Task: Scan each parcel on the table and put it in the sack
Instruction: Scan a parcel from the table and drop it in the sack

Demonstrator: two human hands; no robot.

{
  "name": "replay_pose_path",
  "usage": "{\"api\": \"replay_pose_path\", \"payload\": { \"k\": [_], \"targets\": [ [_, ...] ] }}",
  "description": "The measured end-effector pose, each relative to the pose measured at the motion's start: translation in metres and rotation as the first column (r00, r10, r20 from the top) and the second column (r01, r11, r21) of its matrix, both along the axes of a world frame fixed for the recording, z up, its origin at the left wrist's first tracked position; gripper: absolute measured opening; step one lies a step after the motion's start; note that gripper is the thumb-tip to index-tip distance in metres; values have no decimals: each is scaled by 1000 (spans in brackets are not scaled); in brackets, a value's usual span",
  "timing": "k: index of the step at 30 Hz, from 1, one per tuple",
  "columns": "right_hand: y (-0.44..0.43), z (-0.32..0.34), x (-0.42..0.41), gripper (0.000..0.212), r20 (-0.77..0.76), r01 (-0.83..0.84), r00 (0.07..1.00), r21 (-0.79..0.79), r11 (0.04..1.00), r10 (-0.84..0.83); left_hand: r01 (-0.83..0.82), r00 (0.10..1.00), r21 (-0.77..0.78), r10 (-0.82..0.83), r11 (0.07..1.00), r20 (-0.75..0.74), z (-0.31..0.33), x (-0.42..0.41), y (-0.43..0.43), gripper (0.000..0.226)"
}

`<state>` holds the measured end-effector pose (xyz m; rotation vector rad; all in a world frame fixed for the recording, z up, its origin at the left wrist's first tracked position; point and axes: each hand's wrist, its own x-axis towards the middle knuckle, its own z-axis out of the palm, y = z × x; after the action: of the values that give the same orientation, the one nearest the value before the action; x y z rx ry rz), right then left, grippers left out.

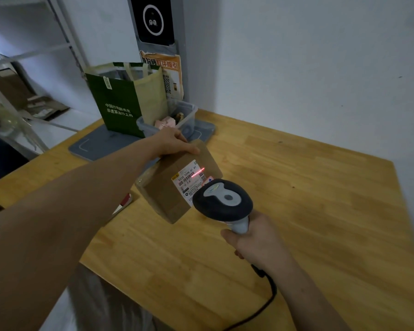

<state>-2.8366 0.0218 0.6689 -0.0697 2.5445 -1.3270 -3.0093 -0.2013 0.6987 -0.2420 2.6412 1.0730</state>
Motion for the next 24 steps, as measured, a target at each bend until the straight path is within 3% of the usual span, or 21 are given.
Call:
{"api": "replay_pose_path", "payload": {
  "k": [6, 12, 17, 21, 24],
  "targets": [
    [-1, 2, -1, 20, -28, -29, 999, 35, 999, 30, -26, 1000, 18, 26, 999, -1, 0, 2, -2, 63],
    [-1, 1, -1, 18, -19, -38, 999, 14, 999, 39, -30, 1000, 16, 30, 999, 1, -2, 3, -7, 56],
    [-3, 0, -3, 20, 109, -9, 993, -222, 975, 34, -87, 996, 1, 87, 996, -24, -3, 16, -19, 59],
    [-17, -9, -13, 19, 202, 39, 978, -422, 906, 52, -301, 950, -12, 299, 953, -84, -4, 53, -52, 66],
    [-47, -15, -16, 12, 238, -25, 957, -500, 866, 166, -547, 822, 45, 546, 836, -160, -7, 102, -96, 78]
  ]
}}
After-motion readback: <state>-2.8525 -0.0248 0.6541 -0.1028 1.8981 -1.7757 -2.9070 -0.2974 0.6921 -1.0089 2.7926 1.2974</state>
